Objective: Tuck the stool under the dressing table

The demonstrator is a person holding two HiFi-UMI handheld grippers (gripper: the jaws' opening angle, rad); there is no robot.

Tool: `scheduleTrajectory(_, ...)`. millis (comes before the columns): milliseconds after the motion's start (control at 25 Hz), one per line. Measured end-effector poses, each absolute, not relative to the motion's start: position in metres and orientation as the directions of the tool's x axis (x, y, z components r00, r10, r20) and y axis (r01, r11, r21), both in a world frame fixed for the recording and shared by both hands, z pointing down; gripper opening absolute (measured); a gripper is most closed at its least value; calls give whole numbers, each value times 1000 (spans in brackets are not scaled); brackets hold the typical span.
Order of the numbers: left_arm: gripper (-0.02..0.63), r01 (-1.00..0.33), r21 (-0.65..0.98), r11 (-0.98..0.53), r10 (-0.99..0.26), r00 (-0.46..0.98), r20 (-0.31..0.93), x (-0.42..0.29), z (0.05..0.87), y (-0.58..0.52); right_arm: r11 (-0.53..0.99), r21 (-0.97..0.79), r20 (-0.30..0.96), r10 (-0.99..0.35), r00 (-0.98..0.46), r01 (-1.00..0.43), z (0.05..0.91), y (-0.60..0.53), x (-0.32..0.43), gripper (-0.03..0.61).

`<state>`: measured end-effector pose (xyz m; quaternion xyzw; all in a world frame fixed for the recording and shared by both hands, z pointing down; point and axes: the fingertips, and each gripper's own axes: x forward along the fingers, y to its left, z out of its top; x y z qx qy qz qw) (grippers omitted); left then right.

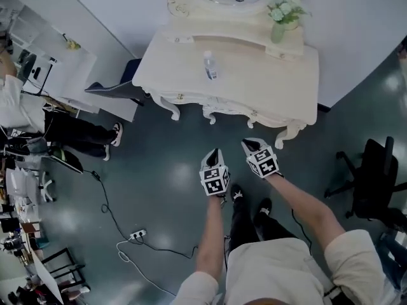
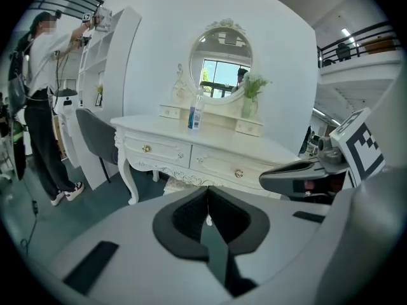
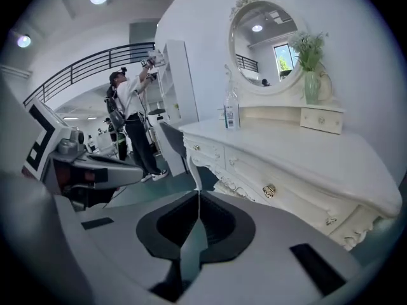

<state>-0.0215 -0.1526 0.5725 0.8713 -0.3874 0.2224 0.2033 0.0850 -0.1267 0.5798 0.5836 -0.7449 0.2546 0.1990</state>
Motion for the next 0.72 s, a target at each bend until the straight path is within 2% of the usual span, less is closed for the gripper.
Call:
scheduleTrajectory(160,15,-789,188,-585,-615,583,531,-33,534,-122,237,-139,620,-736,-272,-961,552,-95,83,44)
scheduleTrajectory(360,15,-802,166,-574,-623,559,547,-39,516,-89,235,-290,598,-712,-368,-928,530,-66,82,44)
scheduleTrajectory(720,15,-840,165,-517,-687,522,506,-60,462,-55,226,-319,576,-725,-378,-920,478,-19,108,44)
